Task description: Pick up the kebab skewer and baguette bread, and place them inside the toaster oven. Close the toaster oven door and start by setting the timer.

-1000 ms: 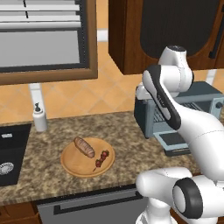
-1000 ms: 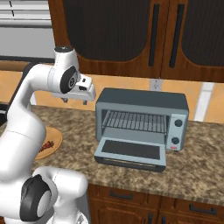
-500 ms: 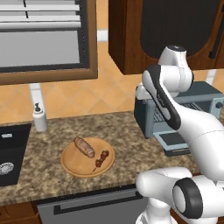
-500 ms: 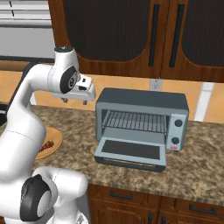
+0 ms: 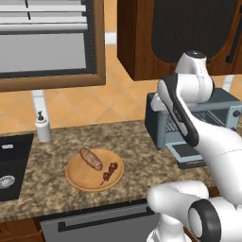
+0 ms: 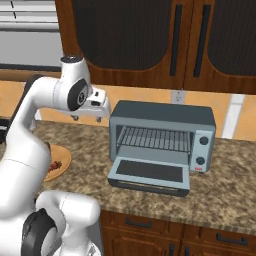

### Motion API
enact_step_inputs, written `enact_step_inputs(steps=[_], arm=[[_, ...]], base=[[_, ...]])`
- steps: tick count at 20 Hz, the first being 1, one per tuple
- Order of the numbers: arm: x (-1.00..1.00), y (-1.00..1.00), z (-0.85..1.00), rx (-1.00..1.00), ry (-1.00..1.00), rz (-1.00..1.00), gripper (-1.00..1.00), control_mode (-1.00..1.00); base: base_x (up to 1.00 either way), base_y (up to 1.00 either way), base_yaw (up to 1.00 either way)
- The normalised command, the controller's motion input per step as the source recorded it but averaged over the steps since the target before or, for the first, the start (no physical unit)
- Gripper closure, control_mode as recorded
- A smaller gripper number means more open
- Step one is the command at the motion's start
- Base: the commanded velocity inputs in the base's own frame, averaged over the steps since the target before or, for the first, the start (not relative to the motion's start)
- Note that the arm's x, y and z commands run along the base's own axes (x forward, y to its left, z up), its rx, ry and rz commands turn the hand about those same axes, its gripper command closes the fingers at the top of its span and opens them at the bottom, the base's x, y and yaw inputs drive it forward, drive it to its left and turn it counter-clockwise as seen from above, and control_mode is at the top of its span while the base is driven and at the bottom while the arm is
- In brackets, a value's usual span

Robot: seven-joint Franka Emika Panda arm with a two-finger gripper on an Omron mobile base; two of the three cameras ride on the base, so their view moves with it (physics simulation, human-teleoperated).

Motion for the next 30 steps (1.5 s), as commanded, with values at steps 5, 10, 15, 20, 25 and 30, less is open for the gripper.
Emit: enact_step_inputs(steps=[5,10,15,20,25,30], arm=[[-0.23,-0.80,-0.37,0.02,-0.37,0.35,-1.00,-1.00],[-0.04,-0.94,-0.31,0.09,-0.32,0.30,-1.00,-1.00],[0.31,-0.72,-0.30,0.22,-0.28,0.21,-1.00,-1.00],[0.49,-0.24,-0.36,0.25,-0.14,0.05,-1.00,-1.00],[0.57,-0.11,-0.24,0.28,-0.17,0.00,-1.00,-1.00],[0.17,-0.29,-0.18,0.10,-0.18,0.00,-1.00,-1.00]], base=[[0.00,0.00,0.00],[0.00,0.00,0.00],[0.00,0.00,0.00],[0.00,0.00,0.00],[0.00,0.00,0.00],[0.00,0.00,0.00]])
